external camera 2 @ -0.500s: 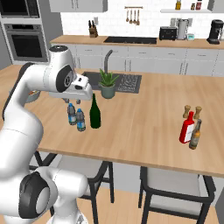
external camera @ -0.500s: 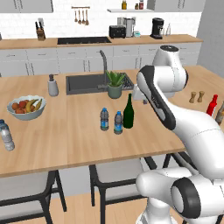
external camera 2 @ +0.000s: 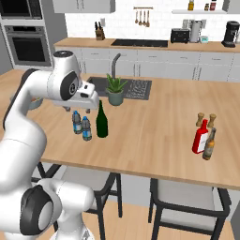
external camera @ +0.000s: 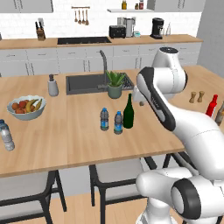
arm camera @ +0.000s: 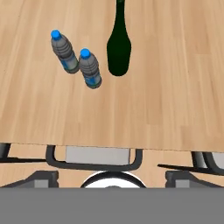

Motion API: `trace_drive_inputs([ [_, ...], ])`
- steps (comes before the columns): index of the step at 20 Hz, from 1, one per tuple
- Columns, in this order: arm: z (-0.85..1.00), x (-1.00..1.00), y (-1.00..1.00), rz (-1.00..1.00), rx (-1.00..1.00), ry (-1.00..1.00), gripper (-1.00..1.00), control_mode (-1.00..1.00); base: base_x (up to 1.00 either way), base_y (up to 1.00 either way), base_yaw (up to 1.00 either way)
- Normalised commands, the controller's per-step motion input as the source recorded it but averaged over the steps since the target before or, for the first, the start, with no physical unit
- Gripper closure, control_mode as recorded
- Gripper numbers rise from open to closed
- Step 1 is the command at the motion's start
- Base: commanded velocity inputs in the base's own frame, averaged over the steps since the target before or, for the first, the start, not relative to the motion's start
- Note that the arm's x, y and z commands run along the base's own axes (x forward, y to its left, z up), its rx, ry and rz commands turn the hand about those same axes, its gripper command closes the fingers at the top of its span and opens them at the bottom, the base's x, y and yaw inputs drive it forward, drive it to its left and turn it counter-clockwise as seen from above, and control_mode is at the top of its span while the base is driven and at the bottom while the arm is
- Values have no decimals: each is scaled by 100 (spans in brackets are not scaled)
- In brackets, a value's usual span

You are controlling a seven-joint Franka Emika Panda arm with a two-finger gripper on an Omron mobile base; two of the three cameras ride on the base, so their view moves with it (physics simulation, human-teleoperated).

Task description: Move the plastic bottles in the middle to the plastics group, and the glass bottles in the middle to the glass group.

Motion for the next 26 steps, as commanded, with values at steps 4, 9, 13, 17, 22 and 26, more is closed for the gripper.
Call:
trace_drive_inputs([
  [4, -8, 1, 0, 0, 0, -4, -100, -100, 0, 0, 0],
  [9, -2, 44, 0, 0, -6, -7, -100, -100, 0, 0, 0],
  [13, 0, 72, 0, 4, -2, -16, -100, -100, 0, 0, 0],
  [17, 0, 49, 0, 5, 0, -3, -100, -100, 0, 0, 0],
  [22, 0, 35, 0, 4, 0, 0, -100, -100, 0, 0, 0],
  [26, -6, 27, 0, 5, 0, -1, -100, -100, 0, 0, 0],
])
